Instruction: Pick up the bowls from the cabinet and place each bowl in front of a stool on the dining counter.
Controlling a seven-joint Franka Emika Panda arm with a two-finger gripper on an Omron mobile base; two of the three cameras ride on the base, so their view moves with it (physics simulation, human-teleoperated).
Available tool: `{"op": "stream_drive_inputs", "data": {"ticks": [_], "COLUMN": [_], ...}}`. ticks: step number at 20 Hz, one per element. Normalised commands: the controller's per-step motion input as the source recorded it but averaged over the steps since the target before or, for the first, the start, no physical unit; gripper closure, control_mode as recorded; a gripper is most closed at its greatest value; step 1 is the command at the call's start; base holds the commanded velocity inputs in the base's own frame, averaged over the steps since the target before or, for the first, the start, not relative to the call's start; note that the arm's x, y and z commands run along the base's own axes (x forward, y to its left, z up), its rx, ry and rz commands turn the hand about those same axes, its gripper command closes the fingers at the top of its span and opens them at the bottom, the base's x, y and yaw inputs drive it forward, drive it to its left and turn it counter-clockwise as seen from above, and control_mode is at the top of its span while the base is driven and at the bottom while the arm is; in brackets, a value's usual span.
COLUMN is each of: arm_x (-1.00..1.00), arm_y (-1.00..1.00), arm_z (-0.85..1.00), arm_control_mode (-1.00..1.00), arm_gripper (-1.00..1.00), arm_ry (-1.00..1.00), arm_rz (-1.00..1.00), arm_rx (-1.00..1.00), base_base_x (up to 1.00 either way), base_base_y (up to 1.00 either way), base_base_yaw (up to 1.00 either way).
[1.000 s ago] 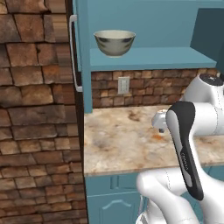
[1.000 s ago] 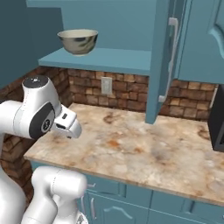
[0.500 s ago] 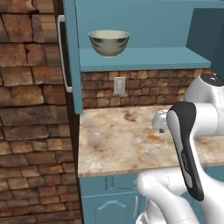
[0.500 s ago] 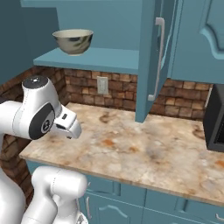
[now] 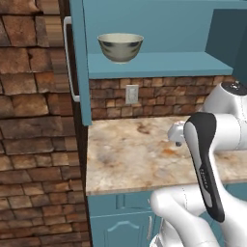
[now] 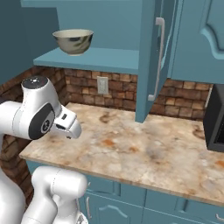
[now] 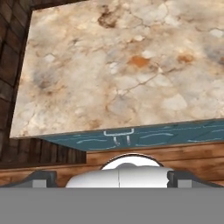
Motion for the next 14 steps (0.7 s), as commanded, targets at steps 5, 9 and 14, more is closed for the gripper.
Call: {"op": "stream_drive_inputs", "data": {"ticks": [5,9,14], "arm_x": [0.11,0.23,0.27], "arm_y": [0.16,0.28,0.28], "arm_z": [0.26,0.47,0.43], "arm_control_mode": [-1.0,-1.0,-1.0], "arm_gripper": [-1.0,-1.0,-1.0], "arm_ry": [-0.15,-0.09,-0.04], "arm_rz": [-0.03,-0.23,-0.39], "arm_rx": [0.07,0.01,0.02], "base_base_x": [0.0,0.0,0.0], "base_base_y": [0.0,0.0,0.0], "base_base_yaw": [0.0,0.0,0.0]}}
